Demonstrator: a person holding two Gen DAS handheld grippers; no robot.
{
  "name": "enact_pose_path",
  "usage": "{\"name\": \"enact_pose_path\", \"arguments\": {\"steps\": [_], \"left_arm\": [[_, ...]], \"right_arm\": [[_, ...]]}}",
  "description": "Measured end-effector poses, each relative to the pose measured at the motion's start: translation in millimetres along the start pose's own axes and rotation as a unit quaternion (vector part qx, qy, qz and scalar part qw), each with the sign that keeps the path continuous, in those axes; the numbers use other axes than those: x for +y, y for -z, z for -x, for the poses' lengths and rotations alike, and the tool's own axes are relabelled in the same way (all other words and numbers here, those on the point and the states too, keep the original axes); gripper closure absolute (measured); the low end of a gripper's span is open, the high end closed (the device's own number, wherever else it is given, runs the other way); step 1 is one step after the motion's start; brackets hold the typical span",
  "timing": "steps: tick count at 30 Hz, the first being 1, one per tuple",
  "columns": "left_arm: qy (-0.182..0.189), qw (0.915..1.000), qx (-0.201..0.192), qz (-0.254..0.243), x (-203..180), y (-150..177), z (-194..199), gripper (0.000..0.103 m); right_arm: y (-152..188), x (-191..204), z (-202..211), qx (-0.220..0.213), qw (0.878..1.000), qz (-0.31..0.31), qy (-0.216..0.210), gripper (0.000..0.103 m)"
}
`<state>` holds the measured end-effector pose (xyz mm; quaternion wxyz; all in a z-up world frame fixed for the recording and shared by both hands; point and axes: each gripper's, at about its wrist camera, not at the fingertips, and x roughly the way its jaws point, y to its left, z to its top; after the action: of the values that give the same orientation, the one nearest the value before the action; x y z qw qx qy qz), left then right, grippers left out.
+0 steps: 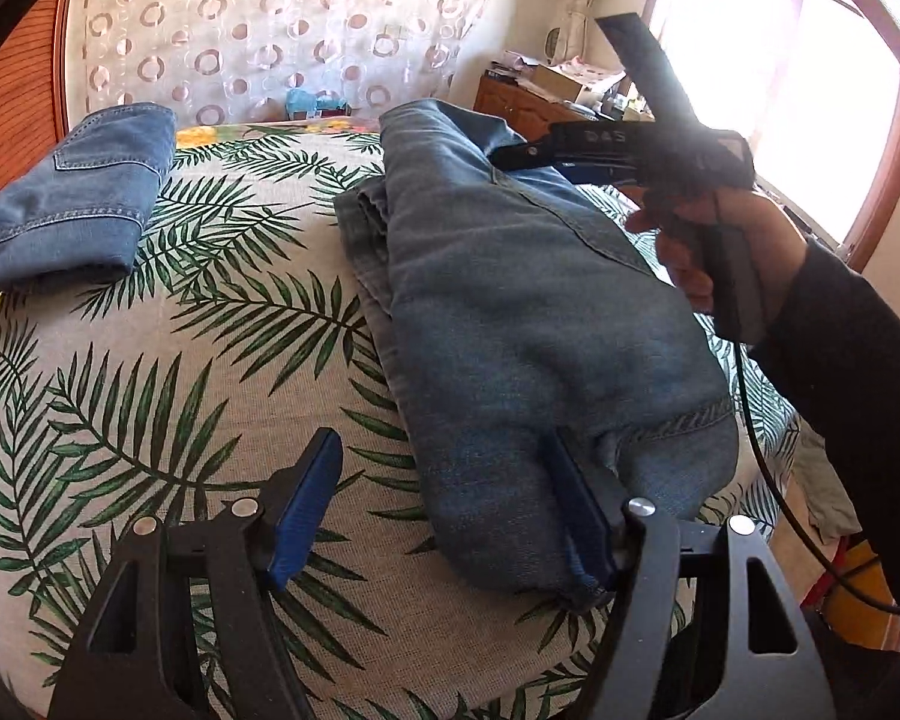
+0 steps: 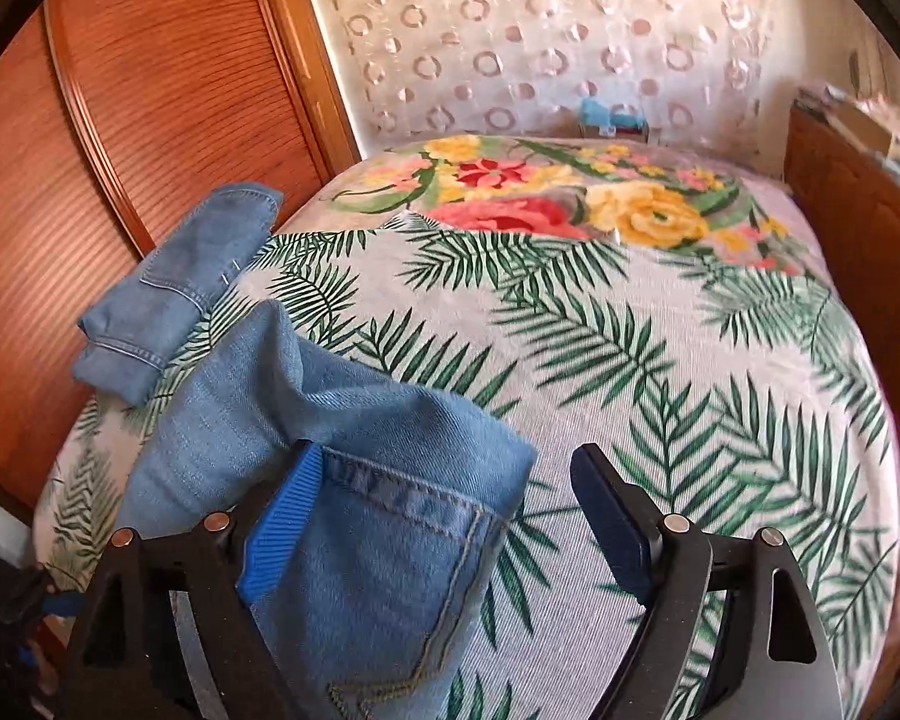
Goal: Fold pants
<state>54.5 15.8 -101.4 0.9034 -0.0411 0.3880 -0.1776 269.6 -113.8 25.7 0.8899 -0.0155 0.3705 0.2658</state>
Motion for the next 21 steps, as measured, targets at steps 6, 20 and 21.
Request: {"name": "enact_pose_path", "arguments": {"steps": [6,20,21], "left_arm": [[0.004,1.0,-0.001,0.005,3.1,-1.2,-2.4,0.032],[0.03,0.9994,-0.006,0.016,7.9,0.0,-2.5,0.043],[0.044,0.9988,-0.005,0.021,7.9,1.2,-2.1,0.049]], "right_arm": [[12.1,-1.8,1.6,0.037,0.999,0.005,-0.032,0.017],[18.5,-11.2,-20.1,0.054,0.992,-0.038,-0.105,0.033],[18.8,-11.3,-19.9,0.055,0.991,-0.044,-0.114,0.038]]}}
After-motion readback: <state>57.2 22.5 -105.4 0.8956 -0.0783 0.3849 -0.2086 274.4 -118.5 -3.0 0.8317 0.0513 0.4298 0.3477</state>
